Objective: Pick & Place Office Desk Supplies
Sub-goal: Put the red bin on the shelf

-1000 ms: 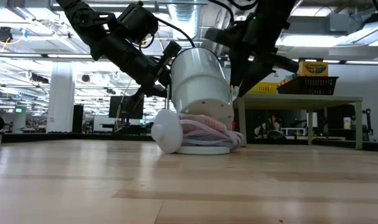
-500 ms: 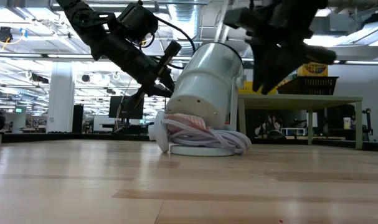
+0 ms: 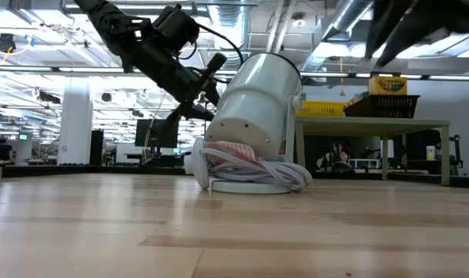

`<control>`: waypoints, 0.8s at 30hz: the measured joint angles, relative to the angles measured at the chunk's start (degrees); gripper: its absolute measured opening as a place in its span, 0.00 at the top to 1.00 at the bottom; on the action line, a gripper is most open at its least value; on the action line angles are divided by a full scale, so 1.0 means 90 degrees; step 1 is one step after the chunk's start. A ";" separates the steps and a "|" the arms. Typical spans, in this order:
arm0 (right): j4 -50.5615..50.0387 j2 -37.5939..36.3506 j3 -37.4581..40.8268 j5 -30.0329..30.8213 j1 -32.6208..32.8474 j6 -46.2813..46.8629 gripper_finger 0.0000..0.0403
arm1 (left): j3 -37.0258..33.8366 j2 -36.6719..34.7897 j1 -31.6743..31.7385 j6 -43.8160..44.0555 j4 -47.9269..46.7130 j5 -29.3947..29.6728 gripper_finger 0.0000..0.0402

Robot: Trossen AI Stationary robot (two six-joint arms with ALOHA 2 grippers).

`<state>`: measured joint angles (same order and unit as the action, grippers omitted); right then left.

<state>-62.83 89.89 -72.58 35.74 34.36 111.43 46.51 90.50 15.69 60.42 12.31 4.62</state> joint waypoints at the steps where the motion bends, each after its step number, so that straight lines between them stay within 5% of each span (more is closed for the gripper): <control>1: 0.0005 -0.0085 0.0000 0.0070 0.0153 0.0177 0.81 | 0.0072 0.0000 0.0108 -0.0128 -0.0140 -0.0002 0.75; 6: 0.0389 -0.0332 0.0000 0.0329 0.0751 0.0726 0.78 | 0.0305 0.0000 0.0645 -0.0599 -0.0263 0.0001 0.60; 13: 0.2313 -0.0340 0.0000 0.1023 0.1658 0.0618 0.78 | 0.0369 0.0223 0.1095 -0.0855 -0.0342 -0.0322 0.58; 24: 0.4027 -0.0866 -0.0004 0.3727 0.2682 -0.0506 0.78 | 0.1073 0.1644 0.1071 -0.1024 -0.0092 -0.1049 0.58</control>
<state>-26.59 82.10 -72.61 69.29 58.50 106.88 56.17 105.30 25.32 51.21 11.48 -4.82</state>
